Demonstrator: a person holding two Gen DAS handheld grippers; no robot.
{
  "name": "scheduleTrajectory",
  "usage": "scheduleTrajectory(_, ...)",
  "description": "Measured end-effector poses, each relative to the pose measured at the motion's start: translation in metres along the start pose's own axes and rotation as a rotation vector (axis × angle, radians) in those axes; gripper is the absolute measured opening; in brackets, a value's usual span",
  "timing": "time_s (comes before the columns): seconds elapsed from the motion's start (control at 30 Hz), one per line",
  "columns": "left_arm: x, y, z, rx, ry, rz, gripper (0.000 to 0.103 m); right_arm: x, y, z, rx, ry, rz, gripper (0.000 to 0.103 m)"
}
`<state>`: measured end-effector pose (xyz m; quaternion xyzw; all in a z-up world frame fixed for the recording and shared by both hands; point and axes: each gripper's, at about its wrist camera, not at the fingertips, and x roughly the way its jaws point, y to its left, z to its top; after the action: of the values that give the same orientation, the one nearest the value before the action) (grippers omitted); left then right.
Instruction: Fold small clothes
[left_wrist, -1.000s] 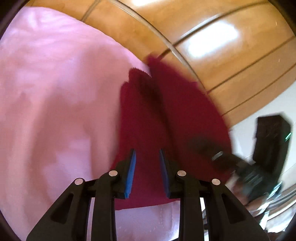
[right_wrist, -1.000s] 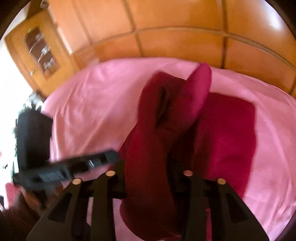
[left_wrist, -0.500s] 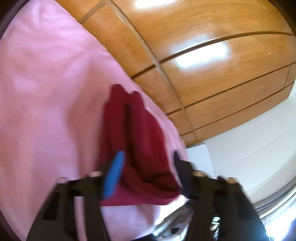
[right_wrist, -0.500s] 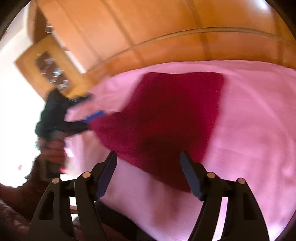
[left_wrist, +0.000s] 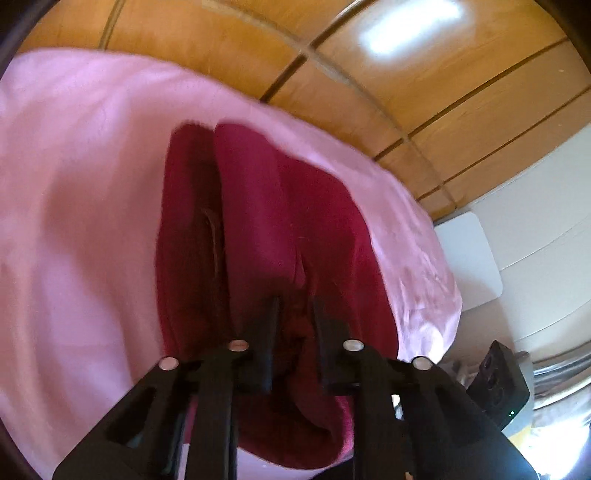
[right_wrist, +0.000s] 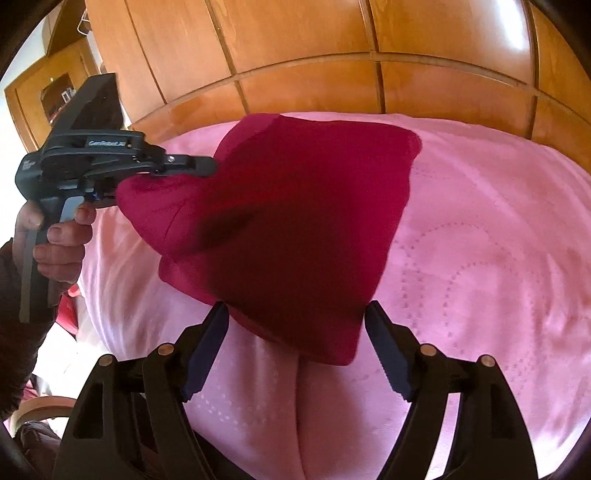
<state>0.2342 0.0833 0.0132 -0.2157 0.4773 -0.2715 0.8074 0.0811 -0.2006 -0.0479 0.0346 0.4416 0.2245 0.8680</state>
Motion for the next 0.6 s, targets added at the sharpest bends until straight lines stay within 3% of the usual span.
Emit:
scheduleTrajectory(0.1,-0.010,0.011,-0.009,0.004,-0.052,0.086,0.013,0.014,0.001,-0.009,0.005,0.072,-0.027,0.057)
scheduleTrajectory(0.23,0.003,0.041,-0.025,-0.025,-0.039,0.175,0.015,0.022,0.005,-0.019,-0.041,0.101,-0.033,0.060)
scheduleTrajectory(0.37,-0.020,0.047,-0.026,-0.111,-0.123,0.164,0.040,-0.002,0.006,-0.017,-0.110,0.102,-0.010,0.062)
scheduleTrajectory(0.47,-0.044,0.036,-0.021,-0.088,-0.200,0.213,0.059,-0.037,-0.001,-0.003,-0.100,0.011,0.012,0.062)
scheduleTrajectory(0.6,-0.051,0.024,-0.012,-0.093,-0.217,0.160,0.073,-0.050,0.000,0.023,-0.069,-0.091,0.026,0.062)
